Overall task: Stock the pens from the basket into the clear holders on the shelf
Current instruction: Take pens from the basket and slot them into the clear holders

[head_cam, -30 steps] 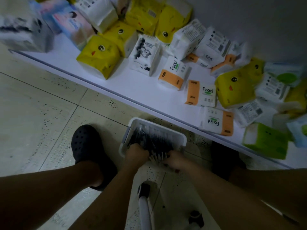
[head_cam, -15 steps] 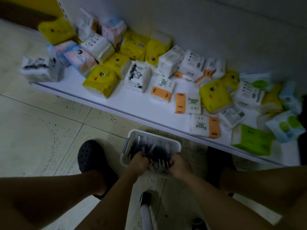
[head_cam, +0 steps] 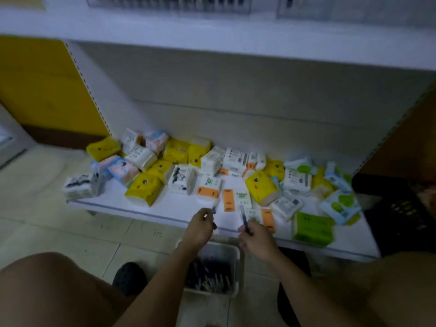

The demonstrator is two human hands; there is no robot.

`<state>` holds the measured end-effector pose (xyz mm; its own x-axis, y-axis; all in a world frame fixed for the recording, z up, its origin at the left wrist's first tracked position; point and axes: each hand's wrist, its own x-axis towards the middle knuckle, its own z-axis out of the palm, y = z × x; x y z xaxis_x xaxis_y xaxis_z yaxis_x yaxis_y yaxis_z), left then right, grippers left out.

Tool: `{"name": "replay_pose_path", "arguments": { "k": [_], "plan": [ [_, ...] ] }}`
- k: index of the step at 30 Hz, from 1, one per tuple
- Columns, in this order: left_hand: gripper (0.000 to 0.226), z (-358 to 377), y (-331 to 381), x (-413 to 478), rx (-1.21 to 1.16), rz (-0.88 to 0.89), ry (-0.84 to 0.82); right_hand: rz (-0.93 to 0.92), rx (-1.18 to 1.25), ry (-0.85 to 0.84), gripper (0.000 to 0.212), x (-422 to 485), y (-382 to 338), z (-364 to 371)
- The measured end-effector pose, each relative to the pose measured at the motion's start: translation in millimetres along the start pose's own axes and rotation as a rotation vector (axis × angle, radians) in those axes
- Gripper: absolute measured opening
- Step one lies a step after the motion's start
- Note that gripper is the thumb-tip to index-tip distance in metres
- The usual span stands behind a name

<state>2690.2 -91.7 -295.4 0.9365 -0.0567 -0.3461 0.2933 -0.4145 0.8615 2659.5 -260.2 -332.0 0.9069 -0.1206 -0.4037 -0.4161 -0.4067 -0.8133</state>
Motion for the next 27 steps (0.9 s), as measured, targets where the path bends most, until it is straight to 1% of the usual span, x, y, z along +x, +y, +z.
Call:
{"name": "replay_pose_path", "arguments": {
  "k": [2, 4, 6, 8, 10, 12, 16, 19, 21, 24, 25, 27],
  "plan": [
    [0.027, 0, 31, -7, 0.0, 0.133, 0.013, -0.074, -0.005, 0.082, 0.015, -11, -17, -15],
    [0.027, 2, 60, -15, -0.018, 0.283, 0.031, -0.195, -0.003, 0.172, 0.013, -24, -38, -31],
    [0.023, 4, 86, -23, -0.071, 0.377, 0.032, -0.294, 0.015, 0.242, 0.024, -36, -58, -48],
    [0.02, 5, 111, -31, -0.116, 0.401, 0.026, -0.366, 0.099, 0.289, 0.032, -50, -81, -64],
    [0.019, 3, 135, -41, -0.121, 0.438, 0.038, -0.406, 0.228, 0.3, 0.025, -63, -103, -80],
    [0.022, -2, 159, -54, -0.125, 0.494, 0.069, -0.442, 0.297, 0.328, 0.02, -74, -124, -96],
    [0.022, -16, 208, -78, -0.163, 0.648, 0.097, -0.585, 0.257, 0.418, 0.019, -98, -163, -122],
    [0.01, -25, 245, -92, -0.262, 0.709, 0.018, -0.677, 0.276, 0.48, 0.019, -121, -197, -142],
    [0.01, -32, 267, -98, -0.297, 0.723, -0.019, -0.748, 0.261, 0.519, 0.018, -133, -218, -155],
    [0.018, -47, 300, -110, -0.316, 0.794, -0.046, -0.833, 0.168, 0.552, 0.013, -145, -247, -176],
    [0.026, -52, 311, -113, -0.31, 0.822, -0.051, -0.851, 0.181, 0.549, 0.013, -147, -256, -183],
    [0.044, -62, 333, -117, -0.273, 0.875, -0.052, -0.857, 0.202, 0.54, 0.022, -148, -274, -197]
  ]
}}
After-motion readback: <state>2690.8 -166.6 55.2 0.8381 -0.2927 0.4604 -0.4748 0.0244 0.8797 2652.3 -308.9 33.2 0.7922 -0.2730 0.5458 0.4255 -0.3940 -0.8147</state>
